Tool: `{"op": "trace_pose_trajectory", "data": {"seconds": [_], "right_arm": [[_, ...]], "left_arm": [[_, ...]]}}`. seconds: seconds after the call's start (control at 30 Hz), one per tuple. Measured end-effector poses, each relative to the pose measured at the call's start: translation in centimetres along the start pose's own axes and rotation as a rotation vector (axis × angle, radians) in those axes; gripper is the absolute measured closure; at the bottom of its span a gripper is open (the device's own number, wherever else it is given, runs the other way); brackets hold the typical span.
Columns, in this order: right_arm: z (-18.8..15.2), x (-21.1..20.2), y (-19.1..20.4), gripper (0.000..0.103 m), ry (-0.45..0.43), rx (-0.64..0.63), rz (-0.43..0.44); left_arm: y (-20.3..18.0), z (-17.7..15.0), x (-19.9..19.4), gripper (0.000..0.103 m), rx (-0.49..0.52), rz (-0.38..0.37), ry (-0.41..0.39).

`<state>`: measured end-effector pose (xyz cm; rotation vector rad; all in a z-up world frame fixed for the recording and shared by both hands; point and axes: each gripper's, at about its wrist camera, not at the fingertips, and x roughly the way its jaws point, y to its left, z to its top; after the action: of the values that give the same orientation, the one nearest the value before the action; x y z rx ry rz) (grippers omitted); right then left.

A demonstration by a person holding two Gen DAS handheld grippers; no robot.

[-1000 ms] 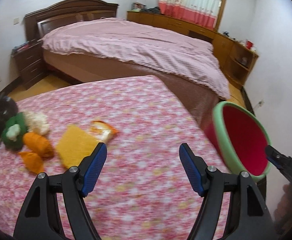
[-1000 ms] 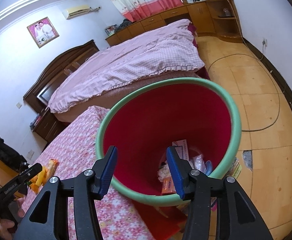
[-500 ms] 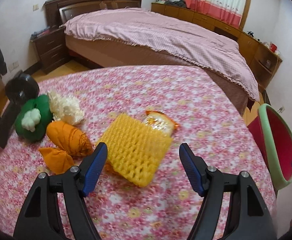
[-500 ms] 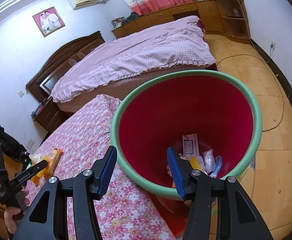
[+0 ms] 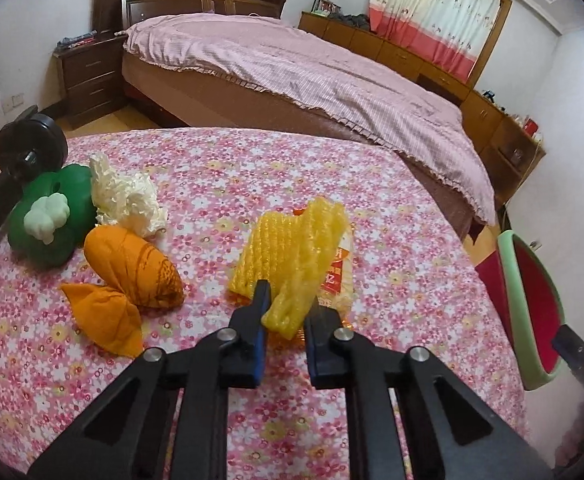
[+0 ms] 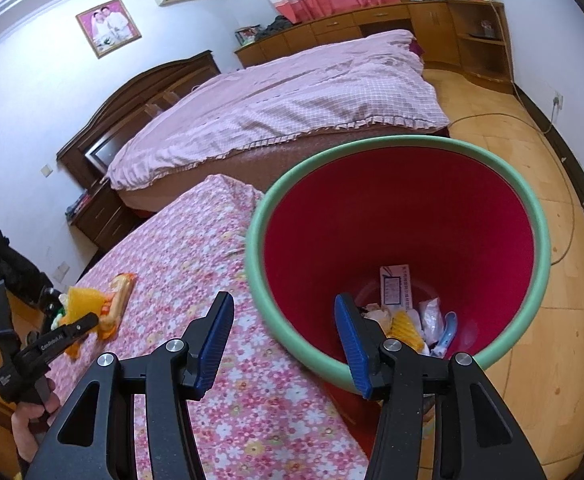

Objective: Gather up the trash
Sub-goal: 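Close the left tool on the yellow mesh sponge, then grasp the orange printed snack bag with the right tool while the left tool holds the sponge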

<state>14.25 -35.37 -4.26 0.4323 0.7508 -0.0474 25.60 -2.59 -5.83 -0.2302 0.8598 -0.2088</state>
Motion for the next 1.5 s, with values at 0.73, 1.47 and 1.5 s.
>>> {"op": "trace_pose_trajectory", "data": {"seconds": [0.73, 1.47, 1.5], "right_arm": [[-1.2, 2.6, 10.9, 0.049, 0.072, -0.171, 0.129], [-4.3, 12.3, 22.5, 0.049, 0.190, -0.302, 0.114], [-4.4, 12.8, 22.8, 0.049, 0.187, -0.307, 0.105]], "left_arm": [[7.4, 0.4, -9.4, 0.090, -0.164, 0.038, -0.185], [15.5, -1.9, -9.4, 0.090, -0.320, 0.113, -0.239], [15.5, -1.9, -9.3, 0.090, -0.323, 0.106, -0.236]]}}
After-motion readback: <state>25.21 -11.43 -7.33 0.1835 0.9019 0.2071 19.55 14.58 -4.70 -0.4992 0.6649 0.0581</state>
